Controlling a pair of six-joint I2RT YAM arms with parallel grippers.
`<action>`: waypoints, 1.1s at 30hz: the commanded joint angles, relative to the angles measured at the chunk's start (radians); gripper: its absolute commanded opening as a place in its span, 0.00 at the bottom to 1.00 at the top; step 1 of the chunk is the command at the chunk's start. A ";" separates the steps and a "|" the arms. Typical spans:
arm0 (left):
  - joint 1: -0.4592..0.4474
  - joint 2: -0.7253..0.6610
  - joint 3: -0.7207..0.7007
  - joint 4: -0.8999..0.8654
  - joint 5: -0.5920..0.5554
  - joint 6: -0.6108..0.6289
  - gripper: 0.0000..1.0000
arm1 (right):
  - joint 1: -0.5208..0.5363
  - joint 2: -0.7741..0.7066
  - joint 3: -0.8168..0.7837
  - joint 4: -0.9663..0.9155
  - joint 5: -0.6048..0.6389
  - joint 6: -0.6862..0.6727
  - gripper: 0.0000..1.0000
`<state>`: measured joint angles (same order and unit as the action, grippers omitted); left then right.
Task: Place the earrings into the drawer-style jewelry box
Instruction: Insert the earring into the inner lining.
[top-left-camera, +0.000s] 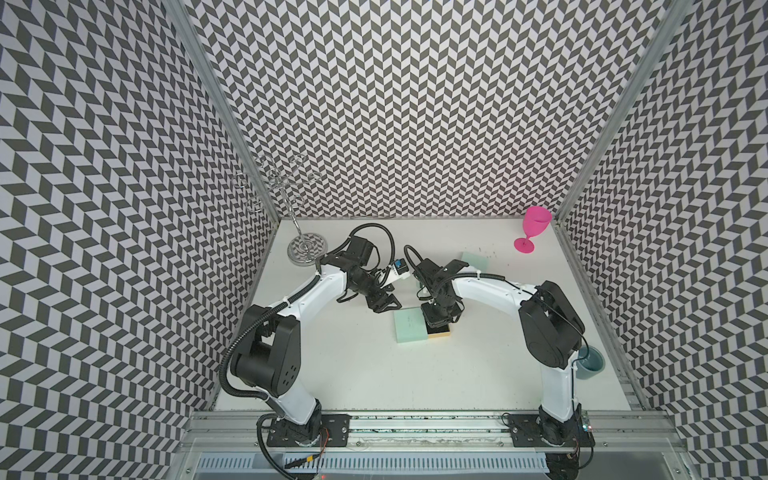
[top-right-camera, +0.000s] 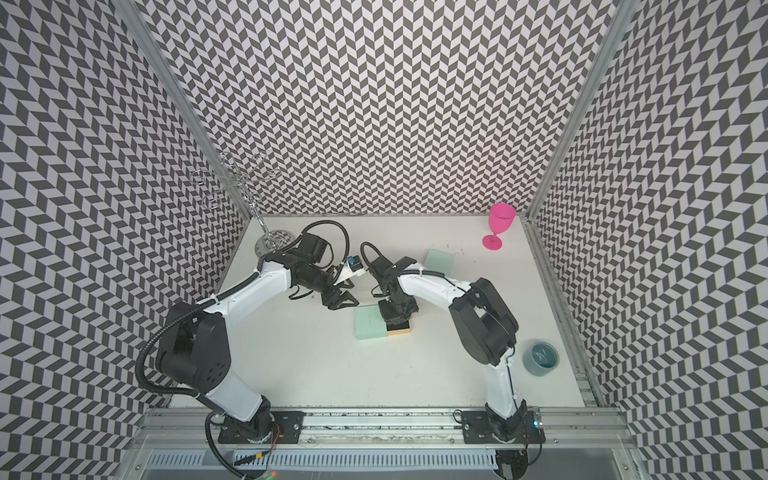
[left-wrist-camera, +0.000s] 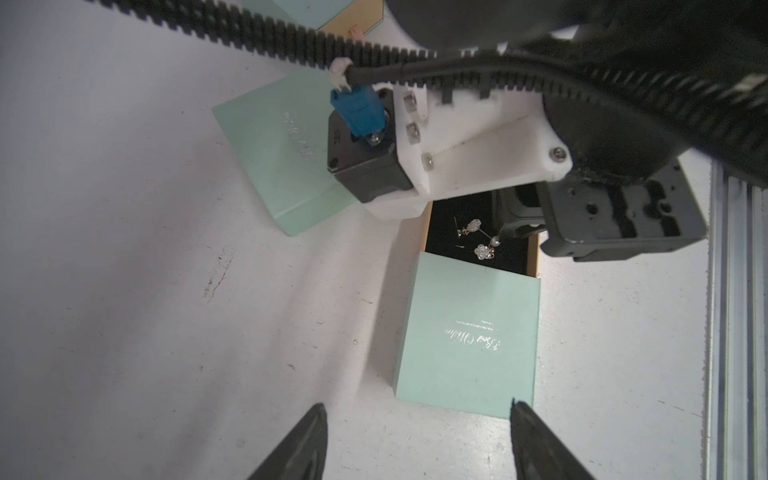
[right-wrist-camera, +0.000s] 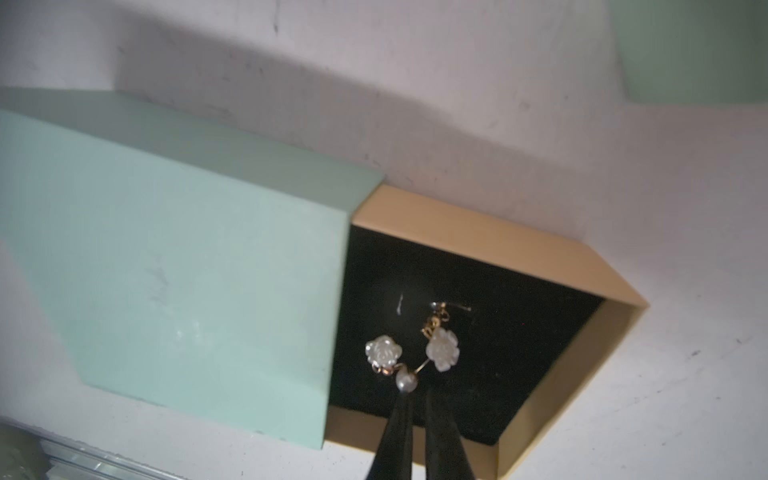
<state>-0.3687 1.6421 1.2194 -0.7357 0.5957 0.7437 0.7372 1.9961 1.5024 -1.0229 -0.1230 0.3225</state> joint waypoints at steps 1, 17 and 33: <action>-0.009 -0.031 -0.002 -0.011 0.013 0.021 0.70 | 0.005 0.007 0.007 0.022 -0.004 -0.002 0.10; -0.007 -0.032 -0.006 -0.007 0.015 0.015 0.70 | 0.003 0.032 -0.014 0.051 -0.049 -0.021 0.04; -0.007 -0.032 -0.007 -0.005 0.019 0.011 0.70 | 0.002 0.045 -0.024 0.083 -0.050 -0.010 0.03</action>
<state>-0.3729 1.6421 1.2194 -0.7353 0.5957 0.7429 0.7372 2.0182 1.4868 -0.9707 -0.1696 0.3077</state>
